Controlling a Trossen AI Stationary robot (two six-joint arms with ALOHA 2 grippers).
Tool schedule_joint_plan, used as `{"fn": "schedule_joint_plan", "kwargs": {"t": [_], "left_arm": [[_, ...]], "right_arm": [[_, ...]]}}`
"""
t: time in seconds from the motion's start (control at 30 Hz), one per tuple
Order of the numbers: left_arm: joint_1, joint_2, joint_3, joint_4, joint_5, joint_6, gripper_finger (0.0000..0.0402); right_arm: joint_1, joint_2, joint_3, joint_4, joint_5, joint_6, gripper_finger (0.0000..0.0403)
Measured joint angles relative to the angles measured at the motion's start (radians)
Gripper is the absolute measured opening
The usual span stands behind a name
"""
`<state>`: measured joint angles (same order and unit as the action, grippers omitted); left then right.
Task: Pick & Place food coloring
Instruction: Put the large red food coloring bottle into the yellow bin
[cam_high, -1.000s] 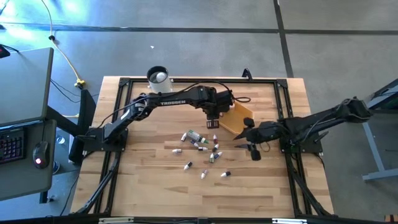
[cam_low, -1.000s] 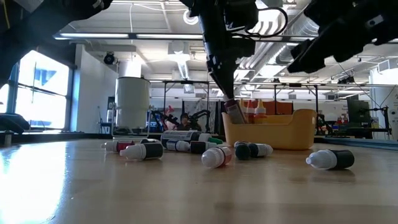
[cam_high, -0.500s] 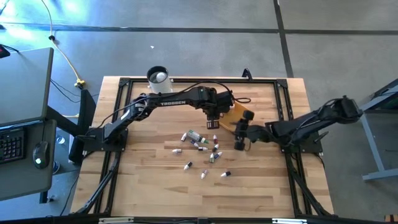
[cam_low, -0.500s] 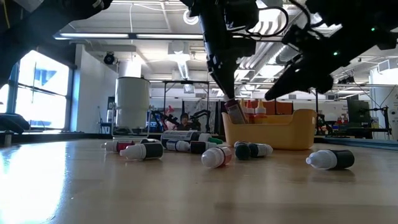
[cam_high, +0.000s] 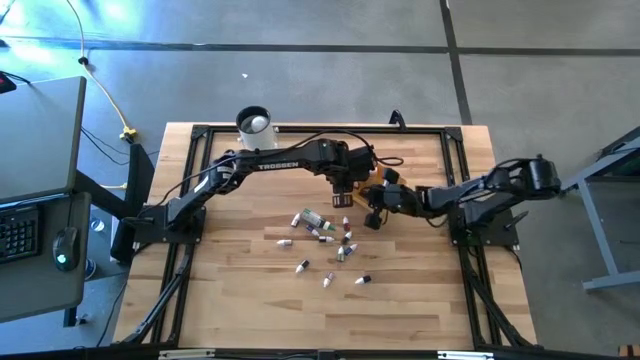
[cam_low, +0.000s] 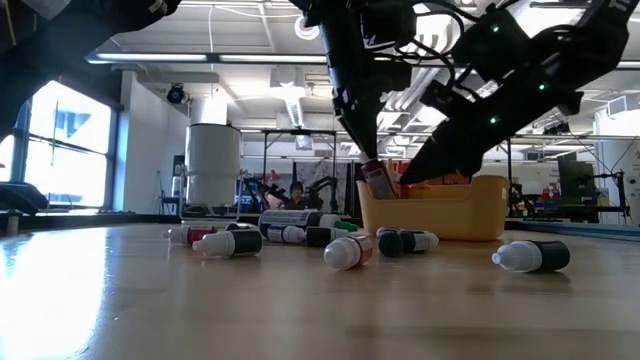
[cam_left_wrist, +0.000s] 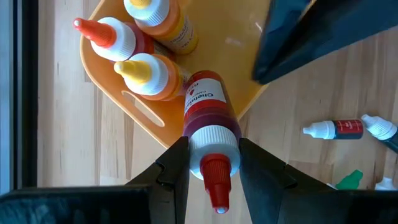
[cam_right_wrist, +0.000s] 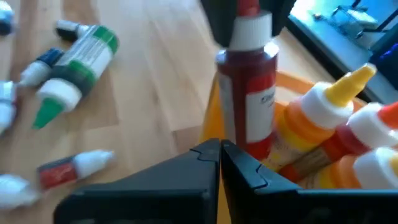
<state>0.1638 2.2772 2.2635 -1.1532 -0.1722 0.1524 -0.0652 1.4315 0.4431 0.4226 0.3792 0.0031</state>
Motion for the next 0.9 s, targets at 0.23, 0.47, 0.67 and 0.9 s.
{"fn": "schedule_joint_plan", "kwargs": {"t": [0.23,0.47,0.67,0.9], "left_arm": [[0.000,0.000,0.000,0.001,0.028,0.023,0.0106],[0.001,0.000,0.000,0.001,0.027,0.027,0.0106],[0.001,0.000,0.000,0.006,0.027,0.027,0.0106],[0.000,0.000,0.000,0.010,0.012,0.027,0.0121]], "right_arm": [[-0.049,0.083,0.000,0.082,-0.026,-0.002,0.0002],[-0.087,0.136,0.000,0.121,-0.044,-0.002,0.0002],[-0.099,0.158,0.000,0.175,-0.075,-0.002,0.0001],[-0.099,0.158,0.000,0.175,-0.082,-0.002,0.0001]]}}
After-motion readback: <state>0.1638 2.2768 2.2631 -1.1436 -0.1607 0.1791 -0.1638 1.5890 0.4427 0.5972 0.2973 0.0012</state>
